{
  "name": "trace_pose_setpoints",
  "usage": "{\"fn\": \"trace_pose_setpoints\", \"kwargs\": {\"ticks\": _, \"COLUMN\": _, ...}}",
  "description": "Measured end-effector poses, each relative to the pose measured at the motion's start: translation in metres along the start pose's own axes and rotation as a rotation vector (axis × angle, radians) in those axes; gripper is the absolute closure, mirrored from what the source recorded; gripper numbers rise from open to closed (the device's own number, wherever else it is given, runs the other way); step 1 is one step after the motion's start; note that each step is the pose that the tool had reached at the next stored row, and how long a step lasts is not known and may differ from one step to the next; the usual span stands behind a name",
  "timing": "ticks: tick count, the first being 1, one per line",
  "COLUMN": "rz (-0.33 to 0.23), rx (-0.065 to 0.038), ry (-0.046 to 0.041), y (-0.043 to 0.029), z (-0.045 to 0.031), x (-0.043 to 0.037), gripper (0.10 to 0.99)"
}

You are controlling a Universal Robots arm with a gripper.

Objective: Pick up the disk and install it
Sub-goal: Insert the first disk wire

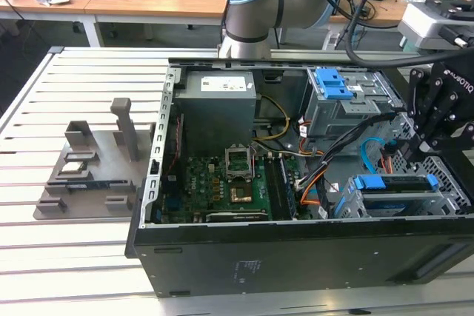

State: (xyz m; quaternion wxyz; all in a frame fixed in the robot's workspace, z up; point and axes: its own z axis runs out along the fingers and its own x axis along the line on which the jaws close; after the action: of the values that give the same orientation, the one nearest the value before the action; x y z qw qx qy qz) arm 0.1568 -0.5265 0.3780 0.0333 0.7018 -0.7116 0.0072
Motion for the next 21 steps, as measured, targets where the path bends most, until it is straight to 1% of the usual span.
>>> {"fn": "trace_pose_setpoints", "kwargs": {"ticks": 6, "rz": 0.000, "rx": 0.000, "ry": 0.0008, "y": -0.0100, "z": -0.0001, "x": -0.0032, "gripper": 0.980}}
{"fn": "trace_pose_setpoints", "kwargs": {"ticks": 8, "rz": 0.000, "rx": 0.000, "ry": 0.0012, "y": -0.0121, "z": 0.0010, "x": -0.0039, "gripper": 0.980}}
{"fn": "trace_pose_setpoints", "kwargs": {"ticks": 9, "rz": 0.000, "rx": 0.000, "ry": 0.0020, "y": -0.0137, "z": 0.0027, "x": -0.0046, "gripper": 0.980}}
{"fn": "trace_pose_setpoints", "kwargs": {"ticks": 11, "rz": 0.000, "rx": 0.000, "ry": 0.0027, "y": -0.0151, "z": 0.0049, "x": -0.0054, "gripper": 0.980}}
{"fn": "trace_pose_setpoints", "kwargs": {"ticks": 12, "rz": 0.000, "rx": 0.000, "ry": 0.0035, "y": -0.0166, "z": 0.0075, "x": -0.0079, "gripper": 0.980}}
{"fn": "trace_pose_setpoints", "kwargs": {"ticks": 13, "rz": 0.000, "rx": 0.000, "ry": 0.0038, "y": -0.0175, "z": 0.0081, "x": -0.0134, "gripper": 0.980}}
{"fn": "trace_pose_setpoints", "kwargs": {"ticks": 14, "rz": 0.000, "rx": 0.000, "ry": 0.0045, "y": -0.0177, "z": 0.0080, "x": -0.0164, "gripper": 0.980}}
{"fn": "trace_pose_setpoints", "kwargs": {"ticks": 18, "rz": 0.000, "rx": 0.000, "ry": 0.0047, "y": -0.0178, "z": 0.0080, "x": -0.0168, "gripper": 0.980}}
{"fn": "trace_pose_setpoints", "kwargs": {"ticks": 19, "rz": 0.000, "rx": 0.000, "ry": 0.0047, "y": -0.0178, "z": 0.0080, "x": -0.0169, "gripper": 0.973}}
{"fn": "trace_pose_setpoints", "kwargs": {"ticks": 21, "rz": 0.000, "rx": 0.000, "ry": 0.0047, "y": -0.0178, "z": 0.0080, "x": -0.0170, "gripper": 0.851}}
